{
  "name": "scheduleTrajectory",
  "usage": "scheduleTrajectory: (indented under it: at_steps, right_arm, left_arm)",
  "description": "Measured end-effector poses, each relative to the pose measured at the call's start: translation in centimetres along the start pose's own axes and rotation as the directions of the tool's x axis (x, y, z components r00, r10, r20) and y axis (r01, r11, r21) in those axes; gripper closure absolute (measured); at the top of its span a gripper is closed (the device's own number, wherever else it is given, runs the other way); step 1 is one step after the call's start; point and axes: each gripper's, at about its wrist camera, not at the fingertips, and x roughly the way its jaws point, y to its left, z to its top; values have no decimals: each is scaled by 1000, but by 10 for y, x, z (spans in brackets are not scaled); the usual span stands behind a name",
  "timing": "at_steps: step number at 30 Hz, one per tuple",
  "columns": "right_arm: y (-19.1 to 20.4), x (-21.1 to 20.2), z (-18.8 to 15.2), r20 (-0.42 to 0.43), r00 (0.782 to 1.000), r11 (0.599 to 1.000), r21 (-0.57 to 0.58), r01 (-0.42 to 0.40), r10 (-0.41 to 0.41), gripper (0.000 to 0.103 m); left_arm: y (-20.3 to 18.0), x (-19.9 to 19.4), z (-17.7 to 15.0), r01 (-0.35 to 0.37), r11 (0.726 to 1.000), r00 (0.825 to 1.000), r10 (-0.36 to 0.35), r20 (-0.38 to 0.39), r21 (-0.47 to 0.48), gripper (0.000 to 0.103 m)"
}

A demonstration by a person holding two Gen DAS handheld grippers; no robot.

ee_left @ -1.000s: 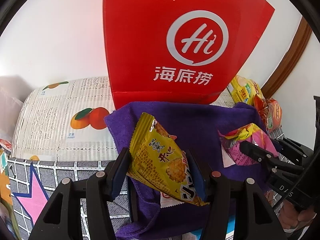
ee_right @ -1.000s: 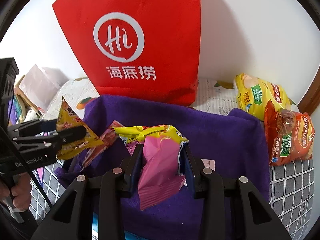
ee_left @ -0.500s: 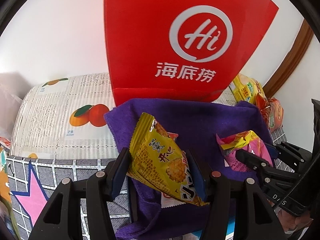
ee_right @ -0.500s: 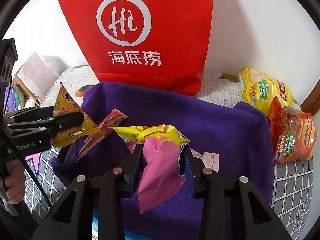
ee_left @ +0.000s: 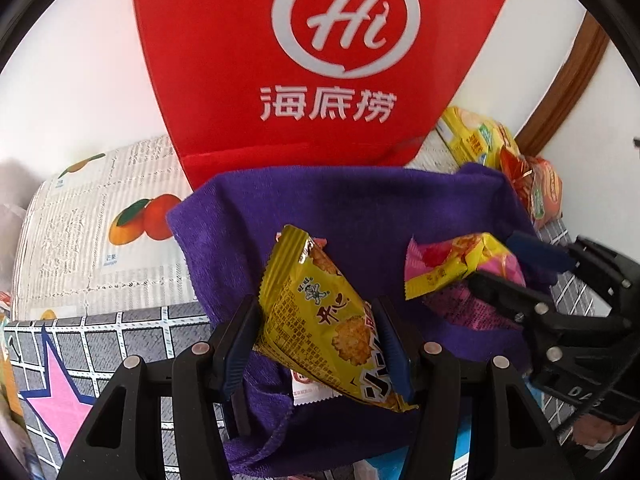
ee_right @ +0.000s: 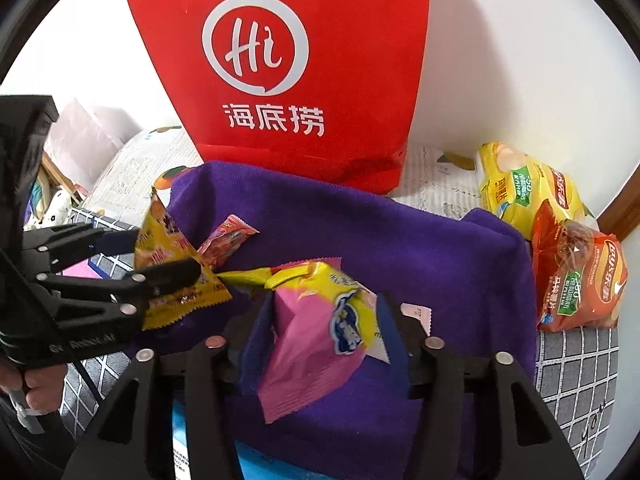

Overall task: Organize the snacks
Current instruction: 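Lower both held bags toward the purple towel, then open both tools to drop the bags onto the purple towel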

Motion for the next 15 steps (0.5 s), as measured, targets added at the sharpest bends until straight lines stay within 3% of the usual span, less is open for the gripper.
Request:
scheduleTrajectory:
  at_steps: [15]
  right_arm:
    - [-1,-9,-1,28,1000,1000,-3,15,-15,40]
  left_arm:
    - [1,8,-4,-11,1000,1000,11,-27,6,47]
